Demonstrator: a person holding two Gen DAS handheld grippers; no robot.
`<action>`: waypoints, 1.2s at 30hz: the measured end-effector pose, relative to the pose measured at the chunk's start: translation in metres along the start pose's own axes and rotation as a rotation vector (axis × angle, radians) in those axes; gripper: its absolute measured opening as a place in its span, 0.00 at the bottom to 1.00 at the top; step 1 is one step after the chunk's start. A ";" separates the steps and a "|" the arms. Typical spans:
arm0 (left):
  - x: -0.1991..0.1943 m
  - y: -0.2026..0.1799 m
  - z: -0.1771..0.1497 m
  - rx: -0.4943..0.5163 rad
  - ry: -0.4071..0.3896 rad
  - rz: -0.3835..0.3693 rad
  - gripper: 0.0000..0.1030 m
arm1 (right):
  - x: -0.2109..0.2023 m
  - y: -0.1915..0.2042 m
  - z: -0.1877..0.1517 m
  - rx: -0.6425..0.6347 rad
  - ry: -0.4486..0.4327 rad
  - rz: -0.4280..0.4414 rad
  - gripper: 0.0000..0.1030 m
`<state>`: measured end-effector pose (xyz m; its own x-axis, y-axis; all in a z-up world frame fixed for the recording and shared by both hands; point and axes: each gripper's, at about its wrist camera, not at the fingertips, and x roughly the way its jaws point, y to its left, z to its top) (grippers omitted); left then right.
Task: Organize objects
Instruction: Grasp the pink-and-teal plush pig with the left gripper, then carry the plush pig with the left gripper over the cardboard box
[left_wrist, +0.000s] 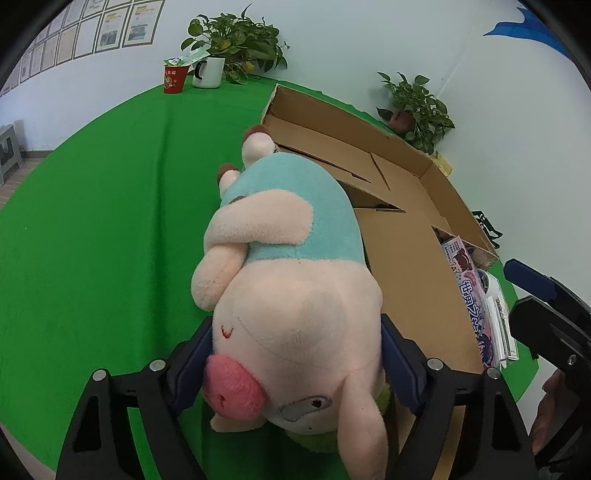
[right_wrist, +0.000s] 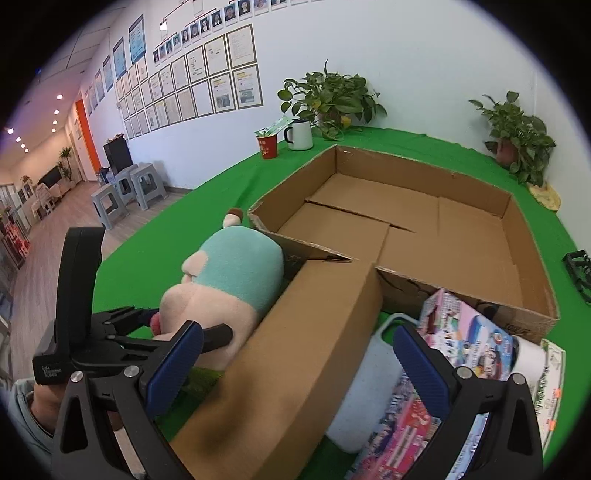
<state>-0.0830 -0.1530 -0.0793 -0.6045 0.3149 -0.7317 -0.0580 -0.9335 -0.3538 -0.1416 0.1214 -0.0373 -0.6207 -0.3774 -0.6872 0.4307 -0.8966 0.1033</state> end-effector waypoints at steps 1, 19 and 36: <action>-0.002 0.002 0.000 -0.004 0.001 -0.007 0.73 | 0.001 0.002 0.001 0.008 0.004 0.012 0.99; -0.088 0.040 -0.048 0.022 0.003 0.033 0.65 | 0.057 0.075 0.021 0.029 0.199 0.293 0.99; -0.100 0.028 -0.067 0.038 -0.023 0.029 0.64 | 0.059 0.109 -0.008 -0.043 0.326 0.366 0.85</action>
<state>0.0291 -0.1994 -0.0553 -0.6242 0.2839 -0.7279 -0.0699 -0.9482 -0.3099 -0.1264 0.0031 -0.0726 -0.1892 -0.5674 -0.8014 0.6133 -0.7056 0.3548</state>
